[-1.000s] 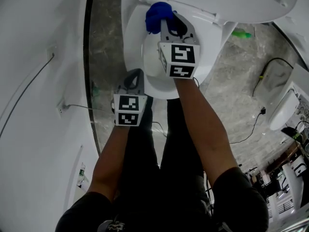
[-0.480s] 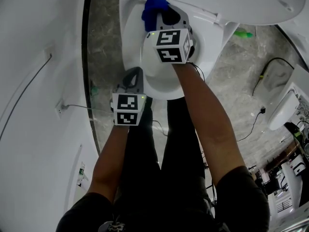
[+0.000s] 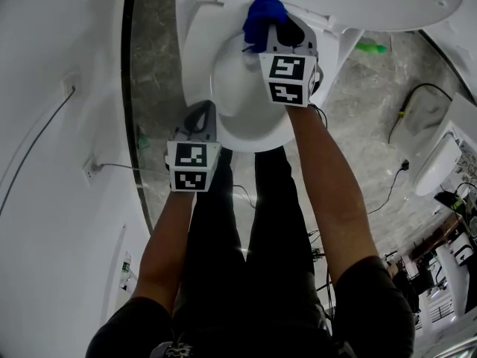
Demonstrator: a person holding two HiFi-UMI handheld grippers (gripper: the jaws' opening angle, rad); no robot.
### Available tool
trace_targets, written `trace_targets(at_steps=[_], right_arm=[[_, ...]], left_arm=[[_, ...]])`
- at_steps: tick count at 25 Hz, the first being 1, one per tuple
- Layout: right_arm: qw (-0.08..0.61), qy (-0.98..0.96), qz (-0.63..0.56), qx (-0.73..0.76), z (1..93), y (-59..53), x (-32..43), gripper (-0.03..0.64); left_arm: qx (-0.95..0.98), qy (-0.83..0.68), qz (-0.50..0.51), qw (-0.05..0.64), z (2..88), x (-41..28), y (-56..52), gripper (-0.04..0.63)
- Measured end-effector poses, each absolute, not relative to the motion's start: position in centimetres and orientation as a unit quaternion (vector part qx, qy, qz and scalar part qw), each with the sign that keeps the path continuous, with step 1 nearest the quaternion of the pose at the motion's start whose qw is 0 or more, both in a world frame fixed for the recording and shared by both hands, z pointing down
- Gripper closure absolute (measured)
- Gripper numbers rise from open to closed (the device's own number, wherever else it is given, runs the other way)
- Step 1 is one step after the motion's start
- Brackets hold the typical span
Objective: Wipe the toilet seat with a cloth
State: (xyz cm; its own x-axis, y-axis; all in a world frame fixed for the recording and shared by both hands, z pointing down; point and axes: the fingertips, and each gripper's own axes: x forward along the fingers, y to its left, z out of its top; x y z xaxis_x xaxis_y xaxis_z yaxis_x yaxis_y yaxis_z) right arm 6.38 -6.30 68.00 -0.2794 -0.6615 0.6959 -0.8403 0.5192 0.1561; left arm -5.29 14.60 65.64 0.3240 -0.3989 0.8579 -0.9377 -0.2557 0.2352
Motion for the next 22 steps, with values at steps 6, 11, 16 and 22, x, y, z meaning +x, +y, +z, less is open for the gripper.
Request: trace_targets(at_steps=[6, 11, 16, 22], right_arm=[[0.381, -0.757, 0.131, 0.513, 68.0, -5.3, 12.2, 0.56], [0.397, -0.739, 0.131, 0.527, 68.2, -4.1, 16.0, 0.56], [0.41, -0.727, 0.128, 0.536, 68.3, -2.7, 18.5, 0.56], [0.434, -0.721, 0.118, 0.528, 68.6, 0.7, 20.6, 0.56]], left_arm=[[0.714, -0.465, 0.348, 0.391, 65.7, -5.1, 15.1, 0.586], [0.713, -0.46, 0.352, 0.394, 65.9, -5.1, 15.5, 0.586], [0.714, -0.46, 0.355, 0.39, 65.9, -4.9, 15.6, 0.586], [0.715, -0.457, 0.357, 0.39, 66.0, -4.5, 16.1, 0.586]])
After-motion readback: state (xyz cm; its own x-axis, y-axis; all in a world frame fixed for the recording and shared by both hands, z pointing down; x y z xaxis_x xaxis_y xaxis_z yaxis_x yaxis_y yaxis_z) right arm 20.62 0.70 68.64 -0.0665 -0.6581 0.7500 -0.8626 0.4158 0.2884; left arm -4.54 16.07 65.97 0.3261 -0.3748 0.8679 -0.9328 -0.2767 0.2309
